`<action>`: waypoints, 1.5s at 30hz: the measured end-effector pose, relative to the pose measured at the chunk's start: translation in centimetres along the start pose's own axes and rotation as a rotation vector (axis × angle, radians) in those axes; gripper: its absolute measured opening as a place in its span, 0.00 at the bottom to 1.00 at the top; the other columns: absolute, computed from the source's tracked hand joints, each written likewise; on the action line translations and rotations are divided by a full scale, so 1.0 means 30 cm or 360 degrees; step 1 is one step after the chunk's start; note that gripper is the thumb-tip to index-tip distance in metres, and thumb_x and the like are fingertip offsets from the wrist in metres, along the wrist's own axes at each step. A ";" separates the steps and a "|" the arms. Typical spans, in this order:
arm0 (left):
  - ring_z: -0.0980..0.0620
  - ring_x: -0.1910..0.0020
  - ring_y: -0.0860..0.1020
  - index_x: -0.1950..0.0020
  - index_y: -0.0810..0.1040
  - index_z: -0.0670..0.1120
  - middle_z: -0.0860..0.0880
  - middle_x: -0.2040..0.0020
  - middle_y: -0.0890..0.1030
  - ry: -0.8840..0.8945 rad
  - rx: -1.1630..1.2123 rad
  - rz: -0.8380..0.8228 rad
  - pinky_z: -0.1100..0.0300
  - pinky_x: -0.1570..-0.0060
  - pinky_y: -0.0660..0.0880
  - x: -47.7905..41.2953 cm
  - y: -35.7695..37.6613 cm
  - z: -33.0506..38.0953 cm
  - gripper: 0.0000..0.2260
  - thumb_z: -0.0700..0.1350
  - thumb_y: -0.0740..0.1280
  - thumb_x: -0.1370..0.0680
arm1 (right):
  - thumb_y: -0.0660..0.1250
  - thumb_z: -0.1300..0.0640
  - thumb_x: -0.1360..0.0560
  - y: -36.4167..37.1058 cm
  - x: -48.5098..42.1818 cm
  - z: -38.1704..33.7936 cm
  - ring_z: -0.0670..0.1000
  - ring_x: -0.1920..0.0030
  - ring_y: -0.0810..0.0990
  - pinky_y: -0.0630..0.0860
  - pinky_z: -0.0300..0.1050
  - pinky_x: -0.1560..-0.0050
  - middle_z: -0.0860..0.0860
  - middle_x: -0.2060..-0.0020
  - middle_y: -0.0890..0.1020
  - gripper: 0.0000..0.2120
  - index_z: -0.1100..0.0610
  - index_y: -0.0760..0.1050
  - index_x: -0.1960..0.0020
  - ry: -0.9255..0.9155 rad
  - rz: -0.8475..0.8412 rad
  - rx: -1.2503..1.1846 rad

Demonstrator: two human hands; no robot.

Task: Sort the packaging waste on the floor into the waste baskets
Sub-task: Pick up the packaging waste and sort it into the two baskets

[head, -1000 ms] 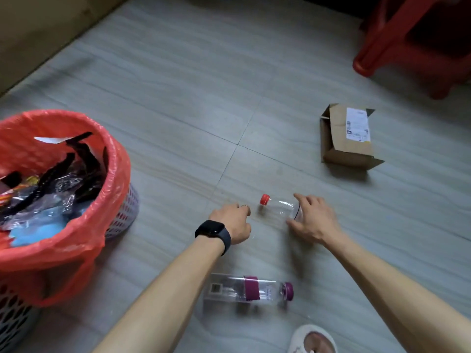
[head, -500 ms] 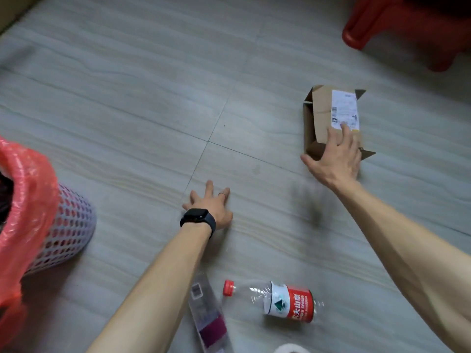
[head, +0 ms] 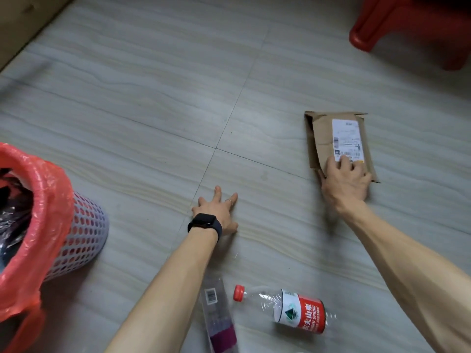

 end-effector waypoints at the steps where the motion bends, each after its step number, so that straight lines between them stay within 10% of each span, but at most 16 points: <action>1: 0.34 0.25 0.56 0.22 0.50 0.65 0.52 0.19 0.42 0.0024 0.0046 -0.0011 0.41 0.31 0.65 -0.003 -0.002 -0.013 0.36 0.58 0.66 0.26 | 0.75 0.55 0.29 -0.010 0.020 -0.003 0.63 0.56 0.77 0.71 0.54 0.57 0.59 0.51 0.78 0.16 0.57 0.75 0.45 -0.0050 0.0034 0.0012; 6: 0.47 0.27 0.67 0.22 0.61 0.52 0.46 0.24 0.65 0.0212 0.0652 0.0095 0.55 0.30 0.65 0.023 -0.100 -0.069 0.34 0.56 0.69 0.26 | 0.62 0.48 0.20 -0.216 0.067 -0.072 0.66 0.62 0.81 0.71 0.51 0.68 0.61 0.56 0.83 0.15 0.57 0.75 0.39 -0.0172 0.0151 -0.0526; 9: 0.47 0.25 0.63 0.21 0.56 0.49 0.45 0.23 0.63 0.0224 0.1018 0.0333 0.54 0.27 0.62 0.089 -0.222 -0.134 0.41 0.58 0.72 0.28 | 0.62 0.46 0.19 -0.355 0.089 -0.177 0.64 0.59 0.81 0.73 0.52 0.62 0.59 0.59 0.84 0.13 0.53 0.77 0.43 -0.0131 0.0030 -0.1138; 16: 0.45 0.23 0.58 0.20 0.47 0.52 0.44 0.22 0.56 0.0121 0.1606 0.0744 0.49 0.25 0.58 0.291 -0.481 -0.394 0.59 0.68 0.77 0.40 | 0.66 0.53 0.19 -0.533 0.147 -0.471 0.54 0.57 0.81 0.83 0.53 0.52 0.57 0.59 0.78 0.16 0.68 0.77 0.47 -0.0137 -0.1159 -0.2493; 22: 0.54 0.29 0.65 0.21 0.49 0.50 0.55 0.29 0.63 0.0099 0.1712 0.0822 0.57 0.27 0.60 0.413 -0.535 -0.652 0.61 0.62 0.82 0.43 | 0.69 0.51 0.26 -0.642 0.158 -0.532 0.53 0.57 0.82 0.81 0.49 0.50 0.54 0.58 0.79 0.16 0.62 0.81 0.45 -0.0250 -0.1690 -0.2646; 26: 0.49 0.50 0.84 0.41 0.81 0.43 0.48 0.47 0.85 0.0157 0.1988 0.0503 0.53 0.52 0.81 0.481 -0.555 -0.716 0.41 0.61 0.83 0.49 | 0.68 0.48 0.23 -0.690 0.153 -0.563 0.49 0.62 0.80 0.79 0.43 0.58 0.50 0.60 0.80 0.15 0.58 0.82 0.43 -0.0023 -0.1579 -0.2664; 31: 0.51 0.55 0.83 0.53 0.82 0.43 0.49 0.55 0.86 0.0225 0.2270 0.0971 0.67 0.58 0.79 0.549 -0.595 -0.733 0.12 0.39 0.80 0.34 | 0.72 0.38 0.30 -0.782 0.177 -0.669 0.51 0.52 0.84 0.81 0.50 0.53 0.49 0.50 0.85 0.25 0.51 0.79 0.39 0.0171 -0.1552 -0.2958; 37: 0.53 0.53 0.84 0.53 0.83 0.45 0.52 0.56 0.86 0.0071 0.2136 0.1348 0.54 0.44 0.79 0.667 -0.649 -0.879 0.26 0.52 0.84 0.46 | 0.83 0.59 0.41 -0.897 0.197 -0.818 0.54 0.51 0.86 0.83 0.52 0.55 0.53 0.48 0.86 0.36 0.58 0.74 0.36 0.0022 -0.1148 -0.2821; 45: 0.44 0.54 0.82 0.54 0.77 0.52 0.51 0.56 0.84 -0.0661 0.1674 0.2056 0.52 0.53 0.79 0.933 -0.594 -1.182 0.25 0.64 0.74 0.43 | 0.82 0.43 0.43 -1.169 0.351 -1.188 0.48 0.53 0.83 0.80 0.49 0.48 0.43 0.55 0.83 0.30 0.50 0.75 0.47 -0.0357 -0.0410 -0.2403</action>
Point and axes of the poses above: each hand's wrist, its own x-axis away from the middle knuckle, its own y-axis out of the palm, z = x × y, the point moved 3 cm from there along -x, towards the middle knuckle
